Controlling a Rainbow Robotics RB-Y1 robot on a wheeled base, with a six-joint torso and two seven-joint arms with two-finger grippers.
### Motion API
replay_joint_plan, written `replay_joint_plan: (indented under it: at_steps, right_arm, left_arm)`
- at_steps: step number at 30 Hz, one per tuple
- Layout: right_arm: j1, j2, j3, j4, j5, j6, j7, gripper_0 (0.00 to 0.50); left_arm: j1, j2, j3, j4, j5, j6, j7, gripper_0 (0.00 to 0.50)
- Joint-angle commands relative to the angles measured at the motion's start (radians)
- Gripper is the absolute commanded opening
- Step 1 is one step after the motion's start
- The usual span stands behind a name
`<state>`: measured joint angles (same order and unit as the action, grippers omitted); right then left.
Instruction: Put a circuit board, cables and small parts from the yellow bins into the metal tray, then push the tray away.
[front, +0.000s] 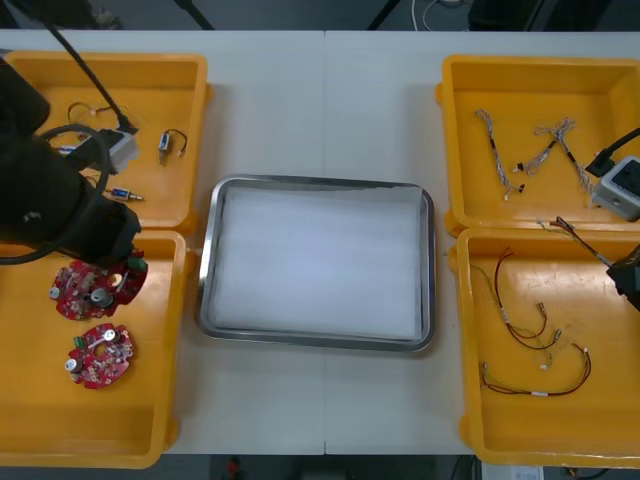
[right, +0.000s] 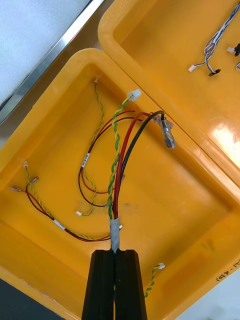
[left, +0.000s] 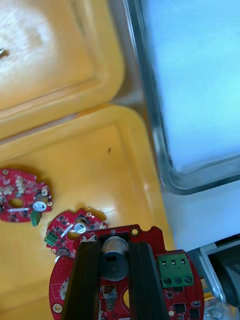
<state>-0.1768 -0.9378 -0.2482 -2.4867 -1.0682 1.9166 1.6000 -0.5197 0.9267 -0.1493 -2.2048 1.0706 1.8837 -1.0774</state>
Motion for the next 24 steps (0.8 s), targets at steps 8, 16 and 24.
replay_joint_plan:
  at_steps: [8, 16, 24]
  right_arm:
    - [-0.021, -0.041, 0.017, -0.024, -0.003, 0.003, 0.018, 0.0]
    - [-0.021, -0.039, 0.017, -0.026, -0.007, 0.003, 0.017, 0.0]
    - [-0.023, -0.039, 0.017, -0.026, -0.006, 0.003, 0.017, 0.0]
  left_arm:
    - [-0.207, -0.178, -0.222, 0.045, -0.11, -0.009, 0.146, 0.0]
    - [-0.247, -0.267, -0.348, 0.148, -0.212, -0.092, 0.154, 0.0]
    - [-0.255, -0.276, -0.498, 0.264, -0.299, -0.261, 0.152, 0.0]
